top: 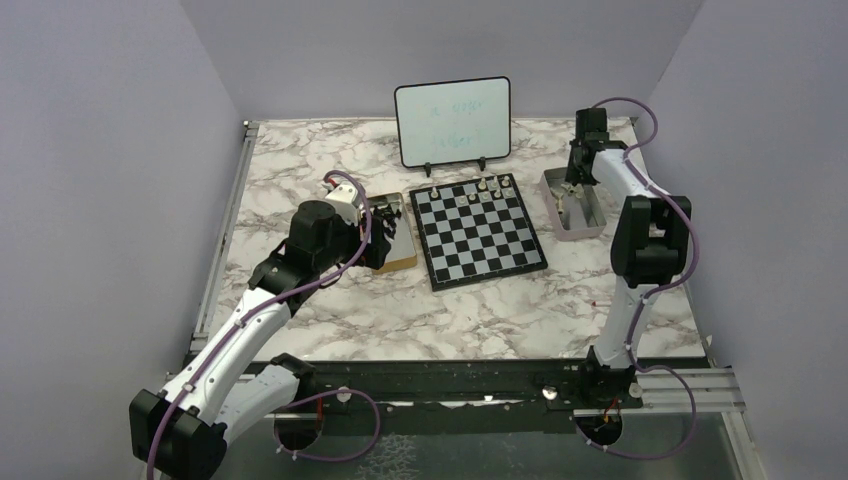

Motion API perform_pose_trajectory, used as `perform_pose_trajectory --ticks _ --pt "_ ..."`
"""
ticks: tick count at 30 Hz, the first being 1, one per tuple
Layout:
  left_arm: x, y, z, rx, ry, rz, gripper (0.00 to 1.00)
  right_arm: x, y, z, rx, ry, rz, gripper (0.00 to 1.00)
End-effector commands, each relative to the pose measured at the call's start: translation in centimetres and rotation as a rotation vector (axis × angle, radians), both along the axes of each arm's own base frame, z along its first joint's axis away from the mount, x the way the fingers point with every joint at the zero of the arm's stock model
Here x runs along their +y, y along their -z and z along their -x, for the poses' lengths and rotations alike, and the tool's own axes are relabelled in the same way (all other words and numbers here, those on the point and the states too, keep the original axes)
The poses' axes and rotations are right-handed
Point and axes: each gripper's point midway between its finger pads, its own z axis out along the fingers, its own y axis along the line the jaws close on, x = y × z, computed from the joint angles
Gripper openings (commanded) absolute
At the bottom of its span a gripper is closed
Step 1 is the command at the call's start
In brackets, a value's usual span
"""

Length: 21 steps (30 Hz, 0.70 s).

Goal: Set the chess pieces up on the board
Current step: Pick up the chess piece from the storage box.

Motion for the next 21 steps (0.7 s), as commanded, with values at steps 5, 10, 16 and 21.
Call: perform_pose_trajectory --ticks 5,10,16,21 --pt "0.3 0.2 -0.4 -0.011 -0.012 -0.024 0.99 -3.2 1.5 -1.2 -0.015 0.124 0.023 0.34" --pt "0.2 0.5 -0.5 -0.002 -0.012 -0.029 0.99 -3.6 2.6 -1.2 -0.009 0.137 0.003 0.31" --pt "0.1 0.7 -0.5 0.005 -0.009 -0.031 0.99 -3.6 3.4 -1.5 -0.012 0.118 -0.004 0.29" --pt "0.1 0.9 -0.6 0.012 -0.009 -0.034 0.99 -3.5 3.7 -1.6 -0.005 0.111 -0.01 0.27"
